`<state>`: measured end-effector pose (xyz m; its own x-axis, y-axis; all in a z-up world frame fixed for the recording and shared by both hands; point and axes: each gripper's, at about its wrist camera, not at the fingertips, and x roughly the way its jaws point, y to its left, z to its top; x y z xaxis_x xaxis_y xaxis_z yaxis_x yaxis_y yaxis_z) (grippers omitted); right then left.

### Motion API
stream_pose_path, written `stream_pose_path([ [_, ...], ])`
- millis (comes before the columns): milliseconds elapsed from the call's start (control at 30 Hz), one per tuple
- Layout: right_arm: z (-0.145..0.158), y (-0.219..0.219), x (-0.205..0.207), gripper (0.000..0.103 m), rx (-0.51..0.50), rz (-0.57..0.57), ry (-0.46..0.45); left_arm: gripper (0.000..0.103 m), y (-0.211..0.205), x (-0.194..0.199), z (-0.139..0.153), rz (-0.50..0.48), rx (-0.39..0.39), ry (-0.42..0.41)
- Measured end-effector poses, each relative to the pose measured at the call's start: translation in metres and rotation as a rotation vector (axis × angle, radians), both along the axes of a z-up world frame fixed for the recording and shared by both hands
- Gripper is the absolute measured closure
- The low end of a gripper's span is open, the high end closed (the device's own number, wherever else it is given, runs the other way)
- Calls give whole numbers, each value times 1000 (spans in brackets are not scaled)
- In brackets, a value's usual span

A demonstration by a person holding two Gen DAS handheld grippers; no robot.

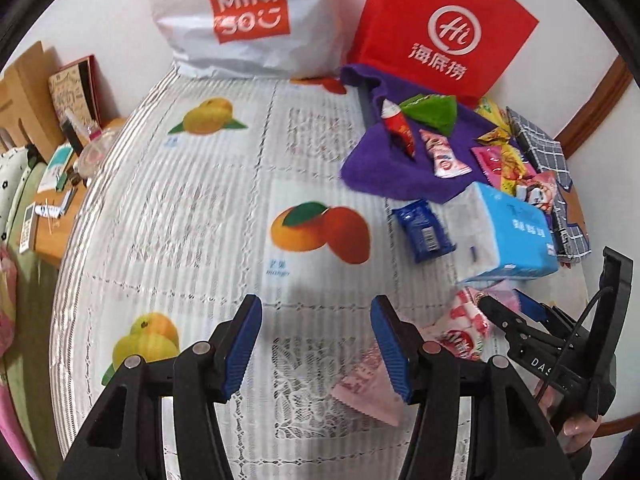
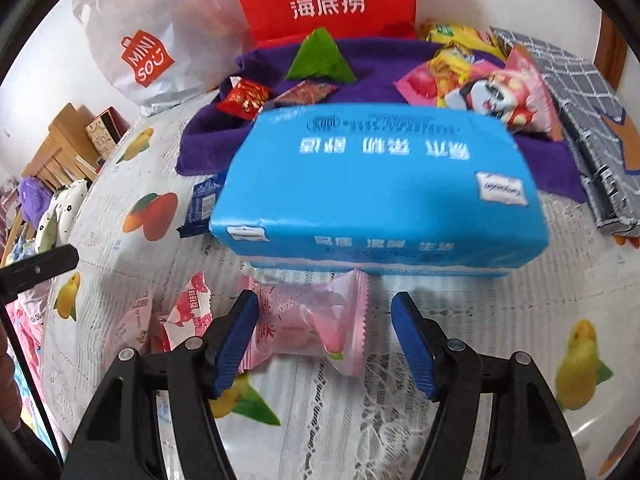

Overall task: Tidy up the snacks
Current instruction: 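Lower the right gripper onto the pink wrapped candy and close it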

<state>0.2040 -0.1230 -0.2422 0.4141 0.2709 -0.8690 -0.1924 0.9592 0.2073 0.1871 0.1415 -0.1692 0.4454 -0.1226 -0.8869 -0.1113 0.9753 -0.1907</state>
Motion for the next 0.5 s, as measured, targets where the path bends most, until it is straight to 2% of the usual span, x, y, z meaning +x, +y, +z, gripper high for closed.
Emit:
stream_pose_path([
  [100, 0, 2, -1, 35, -10, 11, -23, 48, 1, 0, -7, 4, -5, 15],
  [133, 0, 3, -1, 38, -16, 18, -28, 48, 0, 0, -8, 4, -5, 17],
  [167, 1, 4, -1, 42, -17, 29, -34, 48, 0, 0, -10, 3, -4, 21],
  [233, 2, 5, -3, 62, -14, 55, -36, 48, -3, 0, -12, 0, 0, 28],
  [267, 3, 4, -3, 64, -8, 61, -31, 48, -4, -1, -13, -4, 1, 30],
  [500, 16, -19, -19, 66, -7, 43, -67, 48, -24, -8, -23, -64, -19, 51],
])
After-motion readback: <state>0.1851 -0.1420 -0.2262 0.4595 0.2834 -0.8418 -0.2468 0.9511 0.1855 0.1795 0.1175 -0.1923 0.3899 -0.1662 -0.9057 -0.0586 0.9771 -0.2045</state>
